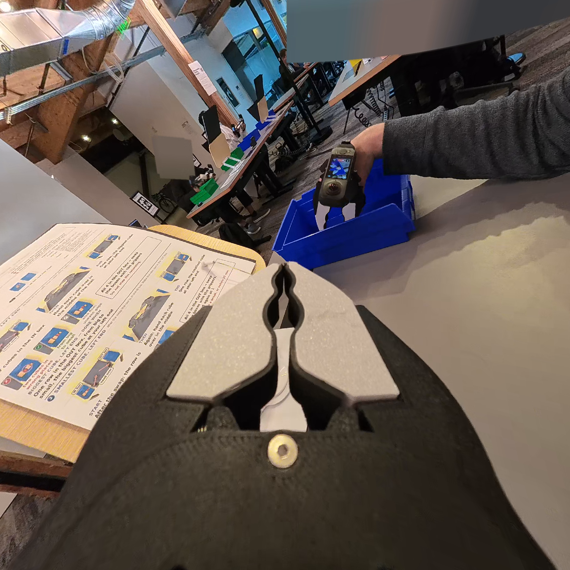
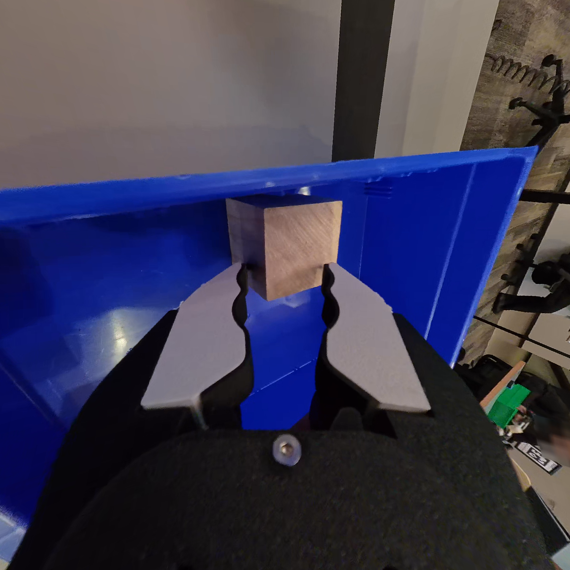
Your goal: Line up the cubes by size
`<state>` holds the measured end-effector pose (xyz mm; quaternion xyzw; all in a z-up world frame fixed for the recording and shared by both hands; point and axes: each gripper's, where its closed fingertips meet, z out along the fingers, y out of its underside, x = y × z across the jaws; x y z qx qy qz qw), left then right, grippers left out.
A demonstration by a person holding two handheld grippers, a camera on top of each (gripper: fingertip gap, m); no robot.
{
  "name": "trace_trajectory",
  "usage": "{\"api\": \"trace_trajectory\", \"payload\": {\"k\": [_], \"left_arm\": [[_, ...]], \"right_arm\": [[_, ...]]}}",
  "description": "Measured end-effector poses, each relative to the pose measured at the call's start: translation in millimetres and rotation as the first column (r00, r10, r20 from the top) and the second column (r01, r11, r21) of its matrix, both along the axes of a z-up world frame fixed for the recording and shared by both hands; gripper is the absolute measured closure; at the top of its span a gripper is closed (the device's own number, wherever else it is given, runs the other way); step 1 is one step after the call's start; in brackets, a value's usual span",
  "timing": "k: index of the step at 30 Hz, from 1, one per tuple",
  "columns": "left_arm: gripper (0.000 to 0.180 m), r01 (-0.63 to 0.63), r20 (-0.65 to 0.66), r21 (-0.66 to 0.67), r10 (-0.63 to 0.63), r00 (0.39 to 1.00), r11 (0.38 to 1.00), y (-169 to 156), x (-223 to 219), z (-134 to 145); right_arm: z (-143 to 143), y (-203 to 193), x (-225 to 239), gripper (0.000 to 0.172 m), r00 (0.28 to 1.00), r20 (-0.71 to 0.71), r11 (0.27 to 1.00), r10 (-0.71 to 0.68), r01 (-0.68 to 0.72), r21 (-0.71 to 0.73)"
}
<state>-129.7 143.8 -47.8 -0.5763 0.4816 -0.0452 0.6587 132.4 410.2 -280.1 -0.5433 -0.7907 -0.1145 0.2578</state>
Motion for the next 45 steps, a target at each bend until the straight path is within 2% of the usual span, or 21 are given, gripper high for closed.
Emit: {"api": "trace_trajectory", "payload": {"k": [2,4,6,9,12,14,19,23,29,31,33,36,41,45], "left_arm": [[0.18,-0.004,-0.004,-0.002,0.004,1.0,1.0,0.8,-0.6,-0.8],[0.18,-0.015,-0.008,0.002,0.015,1.0,1.0,1.5,-2.1,-0.4],[0.18,-0.022,-0.009,0.007,0.022,1.0,1.0,0.4,-3.9,1.5],[0.18,-0.052,-0.017,0.025,0.052,0.998,0.998,-2.5,-10.1,7.2],[0.18,-0.098,-0.019,0.046,0.099,0.995,0.994,-5.6,-20.1,15.2],[0.18,-0.124,-0.016,0.057,0.125,0.992,0.991,-7.9,-25.6,20.3],[0.175,-0.191,-0.029,0.052,0.193,0.981,0.98,-8.1,-34.3,24.4],[0.164,-0.26,-0.086,0.067,0.265,0.96,0.963,-13.0,-43.2,26.4],[0.16,-0.393,-0.096,0.106,0.402,0.91,0.914,-33.1,-90.3,37.3],[0.156,-0.476,-0.155,0.095,0.486,0.86,0.874,-35.2,-121.0,25.3],[0.153,-0.566,-0.268,0.07,0.562,0.783,0.822,-35.1,-160.1,0.9],[0.143,-0.625,-0.439,-0.035,0.549,0.711,0.78,-29.6,-216.0,-46.7],[0.131,-0.637,-0.582,-0.234,0.419,0.697,0.734,-5.3,-283.1,-106.7],[0.127,-0.651,-0.67,-0.389,0.285,0.685,0.651,8.0,-320.9,-160.2]], "right_arm": [[6.2,1.7,-0.5,0.11,0.999,-0.022,1.0,-0.025,0.025,0.006],[17.1,1.4,-0.2,0.105,0.998,-0.048,0.999,-0.038,0.039,0.022],[32.8,2.1,3.6,0.106,0.997,-0.059,0.996,-0.059,0.063,0.069],[68.5,8.2,13.7,0.119,0.988,-0.072,0.967,-0.136,0.149,0.206],[111.6,0.2,10.0,0.129,0.963,-0.192,0.927,-0.188,0.238,0.289],[136.2,-20.7,-4.4,0.134,0.945,-0.289,0.927,-0.154,0.24,0.29],[177.7,-95.0,-61.2,0.143,0.908,-0.418,0.945,0.014,0.125,0.303],[192.4,-160.8,-125.3,0.143,0.851,-0.507,0.973,0.139,-0.021,0.231],[215.4,-223.8,-220.0,0.141,0.739,-0.631,0.972,0.235,-0.173,0.16],[216.4,-236.1,-245.6,0.141,0.725,-0.641,0.968,0.251,-0.202,0.149],[211.9,-246.8,-265.7,0.141,0.728,-0.63,0.962,0.269,-0.233,0.142],[192.3,-253.1,-275.4,0.139,0.759,-0.562,0.943,0.329,-0.3,0.147],[189.3,-240.6,-271.5,0.139,0.754,-0.586,0.951,0.296,-0.291,0.105],[183.6,-238.7,-267.3,0.139,0.761,-0.573,0.947,0.303,-0.305,0.096]]}}
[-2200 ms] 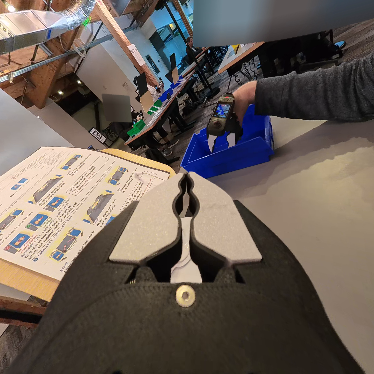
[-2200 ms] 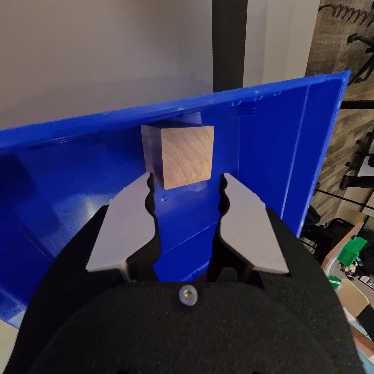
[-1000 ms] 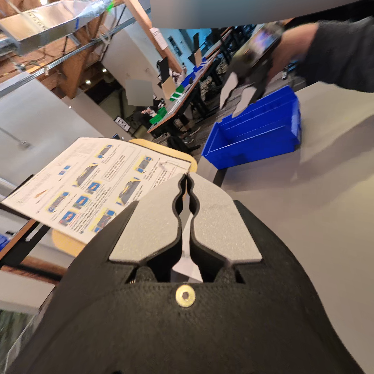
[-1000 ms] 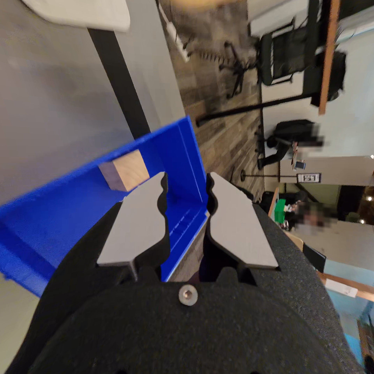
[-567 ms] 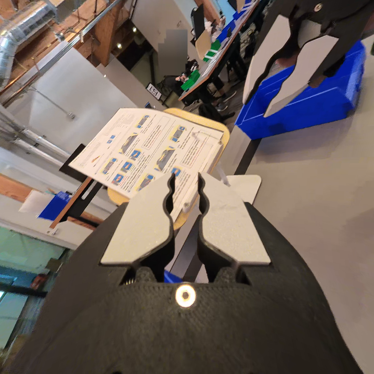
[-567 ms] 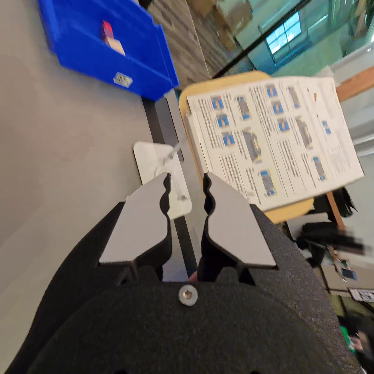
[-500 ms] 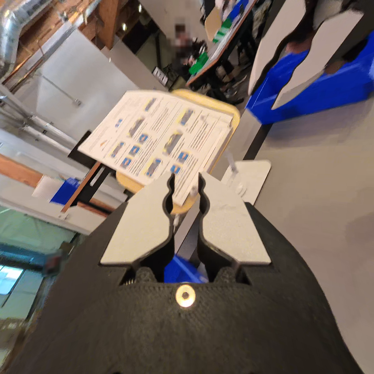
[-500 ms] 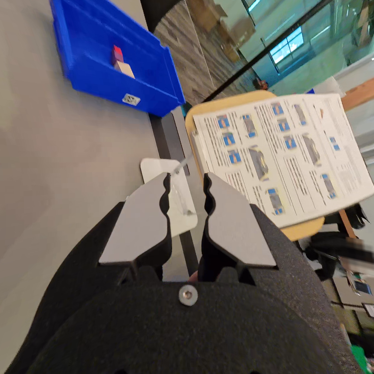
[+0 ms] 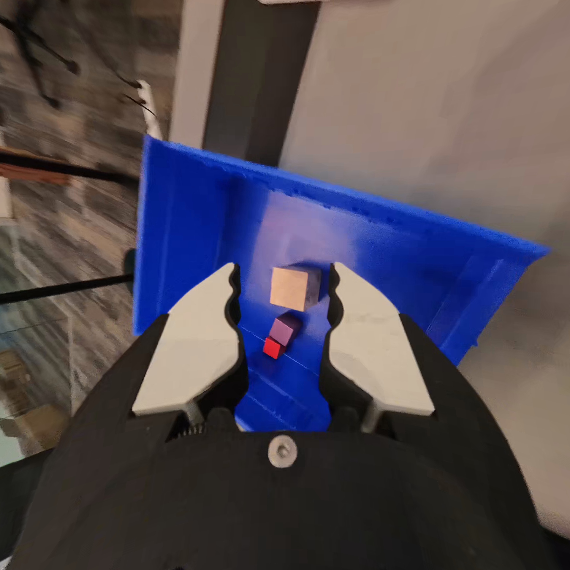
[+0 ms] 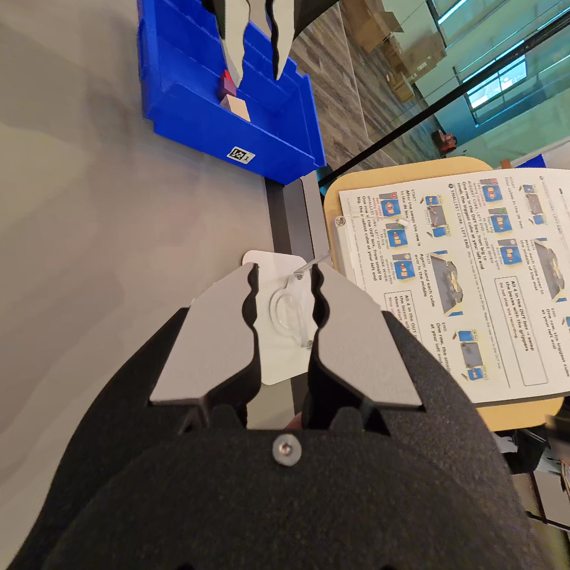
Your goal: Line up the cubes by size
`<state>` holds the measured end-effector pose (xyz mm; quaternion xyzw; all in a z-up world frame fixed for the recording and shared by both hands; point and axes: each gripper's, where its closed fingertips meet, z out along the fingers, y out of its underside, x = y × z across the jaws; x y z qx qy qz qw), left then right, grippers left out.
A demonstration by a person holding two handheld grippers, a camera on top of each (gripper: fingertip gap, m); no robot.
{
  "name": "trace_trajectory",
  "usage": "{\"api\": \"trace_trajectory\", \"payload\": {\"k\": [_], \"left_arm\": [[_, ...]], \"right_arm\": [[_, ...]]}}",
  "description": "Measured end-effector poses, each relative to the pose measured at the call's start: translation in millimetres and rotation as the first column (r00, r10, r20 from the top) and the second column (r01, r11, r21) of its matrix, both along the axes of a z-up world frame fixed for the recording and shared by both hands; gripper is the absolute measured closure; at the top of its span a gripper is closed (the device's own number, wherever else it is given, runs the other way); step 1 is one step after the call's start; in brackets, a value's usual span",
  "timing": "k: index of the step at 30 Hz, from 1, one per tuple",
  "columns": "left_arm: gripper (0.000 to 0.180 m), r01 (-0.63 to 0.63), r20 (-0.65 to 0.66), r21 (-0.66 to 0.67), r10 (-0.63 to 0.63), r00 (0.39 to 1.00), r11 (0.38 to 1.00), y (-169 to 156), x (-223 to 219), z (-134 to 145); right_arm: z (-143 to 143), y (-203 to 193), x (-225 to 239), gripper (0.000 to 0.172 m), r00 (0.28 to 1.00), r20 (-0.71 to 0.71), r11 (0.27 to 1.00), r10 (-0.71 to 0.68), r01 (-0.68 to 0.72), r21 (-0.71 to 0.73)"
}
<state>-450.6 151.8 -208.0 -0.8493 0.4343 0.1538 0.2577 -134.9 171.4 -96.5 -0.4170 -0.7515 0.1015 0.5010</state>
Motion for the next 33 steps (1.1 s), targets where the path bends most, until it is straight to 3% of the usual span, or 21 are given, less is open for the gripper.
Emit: {"api": "trace_trajectory", "payload": {"k": [4,10,14,18,22,26,30,33], "left_arm": [[0.123,-0.055,-0.06,-0.164,0.046,0.997,0.985,2.7,-32.6,-44.9],[0.123,-0.111,-0.142,-0.287,0.073,0.987,0.951,3.0,-57.2,-83.7],[0.131,-0.124,-0.144,-0.32,0.082,0.986,0.939,3.5,-62.3,-99.5],[0.131,-0.15,-0.123,-0.261,0.122,0.985,0.953,10.1,-64.2,-95.8],[0.131,-0.18,-0.083,-0.114,0.171,0.982,0.977,16.1,-62.6,-63.4],[0.132,-0.159,0.021,0.134,0.157,0.987,0.978,15.3,-31.2,8.8],[0.132,-0.032,0.161,0.385,-0.033,0.986,0.922,8.5,49.9,81.1],[0.132,0.071,0.231,0.53,-0.224,0.947,0.845,-1.6,119.0,121.4]], "right_arm": [[-7.5,3.7,2.7,0.139,0.999,0.033,1.0,-0.002,0.002,0.004],[-7.8,4.5,3.8,0.139,1.0,0.03,1.0,0.008,-0.008,-0.006],[-12.8,5.4,2.4,0.139,0.999,0.048,1.0,0.009,-0.009,-0.005],[-14.6,5.9,2.0,0.139,0.998,0.056,1.0,0.01,-0.011,0.005],[-9.7,3.5,-1.2,0.139,0.999,0.022,1.0,0.024,-0.024,-0.002],[1.9,-1.0,-8.8,0.136,0.996,-0.062,0.998,0.057,-0.058,-0.013],[14.7,-14.2,-18.0,0.13,0.979,-0.159,0.99,0.124,-0.133,-0.048],[27.5,-30.2,-25.1,0.128,0.951,-0.247,0.975,0.188,-0.21,-0.065]]}}
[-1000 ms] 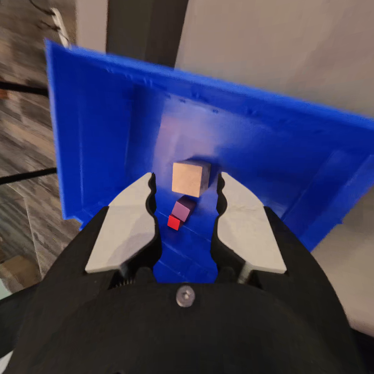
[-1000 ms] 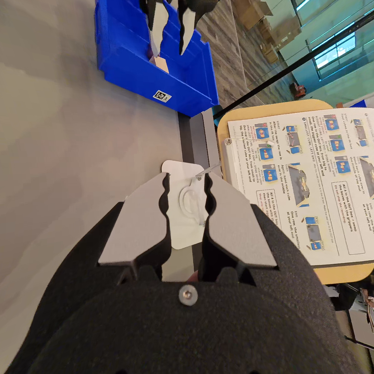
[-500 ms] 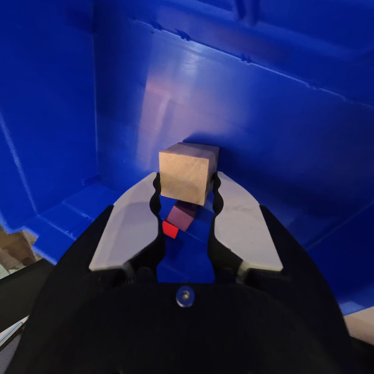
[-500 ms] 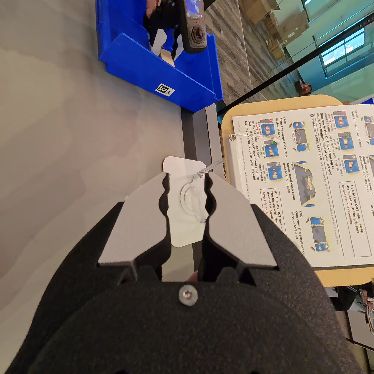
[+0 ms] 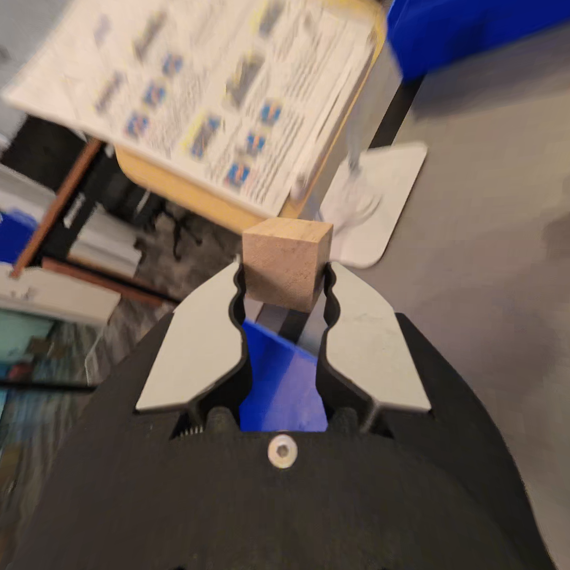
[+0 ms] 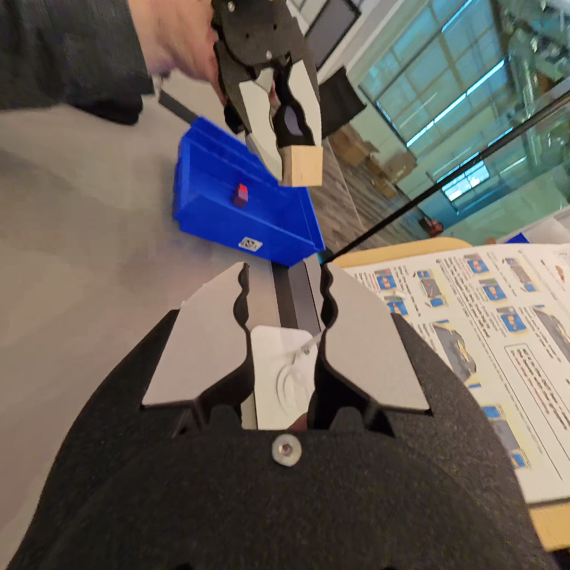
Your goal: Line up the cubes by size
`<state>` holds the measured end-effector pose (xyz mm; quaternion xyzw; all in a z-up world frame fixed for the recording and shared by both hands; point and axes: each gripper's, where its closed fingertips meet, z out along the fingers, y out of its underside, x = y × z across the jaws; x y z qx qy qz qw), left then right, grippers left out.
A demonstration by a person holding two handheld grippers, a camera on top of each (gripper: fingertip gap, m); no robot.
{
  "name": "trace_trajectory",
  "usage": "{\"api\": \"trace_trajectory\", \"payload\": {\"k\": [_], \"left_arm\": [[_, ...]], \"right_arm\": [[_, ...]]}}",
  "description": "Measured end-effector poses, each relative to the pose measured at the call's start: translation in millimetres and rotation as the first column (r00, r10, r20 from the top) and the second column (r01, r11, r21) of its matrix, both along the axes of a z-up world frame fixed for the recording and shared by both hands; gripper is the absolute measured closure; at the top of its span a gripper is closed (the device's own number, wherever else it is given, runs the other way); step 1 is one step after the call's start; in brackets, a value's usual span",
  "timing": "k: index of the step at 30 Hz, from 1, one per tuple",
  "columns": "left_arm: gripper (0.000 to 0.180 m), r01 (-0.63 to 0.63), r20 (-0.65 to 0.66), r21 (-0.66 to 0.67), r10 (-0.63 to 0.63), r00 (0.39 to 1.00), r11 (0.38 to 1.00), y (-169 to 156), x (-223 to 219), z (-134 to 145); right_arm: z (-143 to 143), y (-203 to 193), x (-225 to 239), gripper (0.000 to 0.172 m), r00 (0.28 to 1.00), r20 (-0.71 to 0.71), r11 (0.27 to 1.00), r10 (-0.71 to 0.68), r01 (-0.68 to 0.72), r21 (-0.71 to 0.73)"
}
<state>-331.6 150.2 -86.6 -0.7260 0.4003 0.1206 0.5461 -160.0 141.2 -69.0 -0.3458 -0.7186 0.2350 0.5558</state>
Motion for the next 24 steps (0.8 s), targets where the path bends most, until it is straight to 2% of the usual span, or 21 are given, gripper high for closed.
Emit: {"api": "trace_trajectory", "payload": {"k": [5,9,15,17,24], "left_arm": [[0.132,0.232,0.087,0.158,-0.247,0.965,0.96,-18.8,91.4,37.5],[0.132,0.353,0.101,0.233,-0.384,0.918,0.906,-31.5,139.6,55.5],[0.132,0.414,0.112,0.311,-0.465,0.878,0.855,-39.4,175.3,76.1],[0.132,0.407,0.095,0.317,-0.455,0.885,0.857,-38.4,178.8,77.1],[0.132,0.446,0.126,0.349,-0.513,0.849,0.824,-48.2,185.3,85.1]], "right_arm": [[20.1,-19.6,-3.8,0.122,0.99,-0.117,0.995,0.084,-0.09,-0.042],[34.9,-24.2,-0.7,0.118,0.971,-0.208,0.988,0.12,-0.138,-0.072],[53.0,-31.3,6.5,0.115,0.938,-0.305,0.975,0.163,-0.201,-0.096],[54.3,-31.3,7.8,0.115,0.937,-0.31,0.977,0.163,-0.197,-0.082],[62.6,-41.5,14.0,0.117,0.91,-0.353,0.962,0.217,-0.261,-0.081]]}}
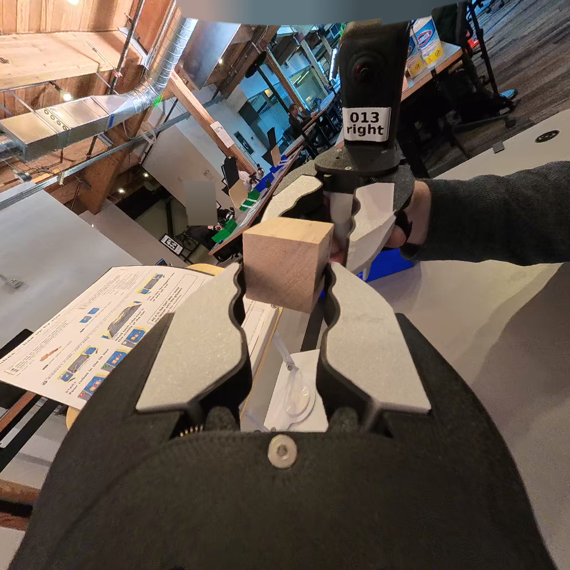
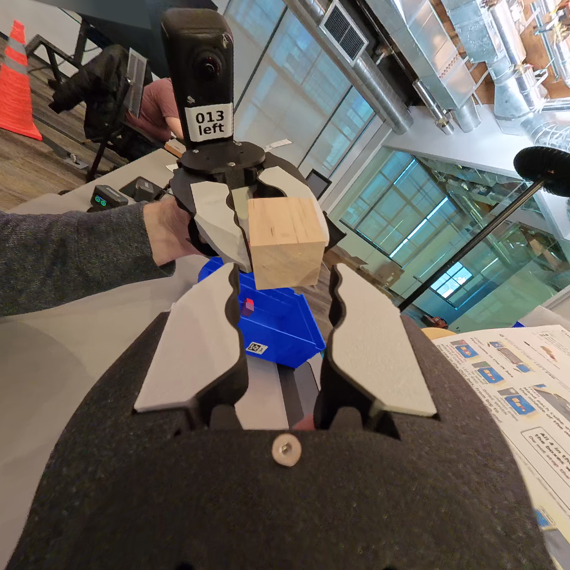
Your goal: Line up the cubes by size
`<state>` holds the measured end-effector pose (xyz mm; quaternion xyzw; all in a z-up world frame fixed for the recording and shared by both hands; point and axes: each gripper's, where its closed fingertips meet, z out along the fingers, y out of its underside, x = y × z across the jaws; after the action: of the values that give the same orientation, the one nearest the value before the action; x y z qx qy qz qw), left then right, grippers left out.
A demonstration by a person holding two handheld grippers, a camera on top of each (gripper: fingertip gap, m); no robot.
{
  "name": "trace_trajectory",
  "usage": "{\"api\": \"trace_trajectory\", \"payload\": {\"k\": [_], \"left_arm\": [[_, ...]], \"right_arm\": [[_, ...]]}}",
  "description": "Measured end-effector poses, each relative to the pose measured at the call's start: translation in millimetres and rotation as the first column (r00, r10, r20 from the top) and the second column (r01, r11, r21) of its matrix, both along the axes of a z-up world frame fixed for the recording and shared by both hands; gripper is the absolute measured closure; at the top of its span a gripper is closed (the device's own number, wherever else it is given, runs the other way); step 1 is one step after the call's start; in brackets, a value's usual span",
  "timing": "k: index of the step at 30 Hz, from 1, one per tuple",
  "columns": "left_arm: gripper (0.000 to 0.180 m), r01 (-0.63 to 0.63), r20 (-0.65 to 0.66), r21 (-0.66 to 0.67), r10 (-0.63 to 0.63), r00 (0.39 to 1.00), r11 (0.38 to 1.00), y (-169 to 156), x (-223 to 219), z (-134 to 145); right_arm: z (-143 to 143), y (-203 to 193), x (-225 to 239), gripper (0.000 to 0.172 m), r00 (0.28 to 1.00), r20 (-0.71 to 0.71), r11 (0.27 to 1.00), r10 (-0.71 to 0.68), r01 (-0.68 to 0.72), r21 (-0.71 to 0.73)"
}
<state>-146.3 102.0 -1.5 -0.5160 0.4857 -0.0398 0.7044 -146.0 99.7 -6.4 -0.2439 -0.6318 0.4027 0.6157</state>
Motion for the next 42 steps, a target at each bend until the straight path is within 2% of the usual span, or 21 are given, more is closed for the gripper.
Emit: {"api": "trace_trajectory", "payload": {"k": [3,17,30,42], "left_arm": [[0.132,-0.022,-0.021,-0.006,0.021,1.0,1.0,2.2,-1.6,-3.4],[0.132,-0.003,-0.034,-0.021,0.003,0.999,1.0,0.7,2.2,-7.0],[0.132,0.002,-0.026,-0.021,-0.002,1.0,1.0,-0.6,2.9,-5.3],[0.136,-0.047,-0.016,0.008,0.047,0.999,0.999,0.8,-7.4,0.4]], "right_arm": [[4.7,-5.8,3.3,0.118,0.998,-0.023,0.998,0.055,-0.056,-0.039],[5.6,-7.4,2.1,0.129,0.997,-0.04,0.998,0.058,-0.06,-0.035],[7.7,-9.3,2.9,0.13,0.997,-0.054,0.999,0.048,-0.049,-0.008],[15.0,-1.6,11.0,0.13,0.997,-0.079,0.999,0.026,-0.027,-0.018]]}}
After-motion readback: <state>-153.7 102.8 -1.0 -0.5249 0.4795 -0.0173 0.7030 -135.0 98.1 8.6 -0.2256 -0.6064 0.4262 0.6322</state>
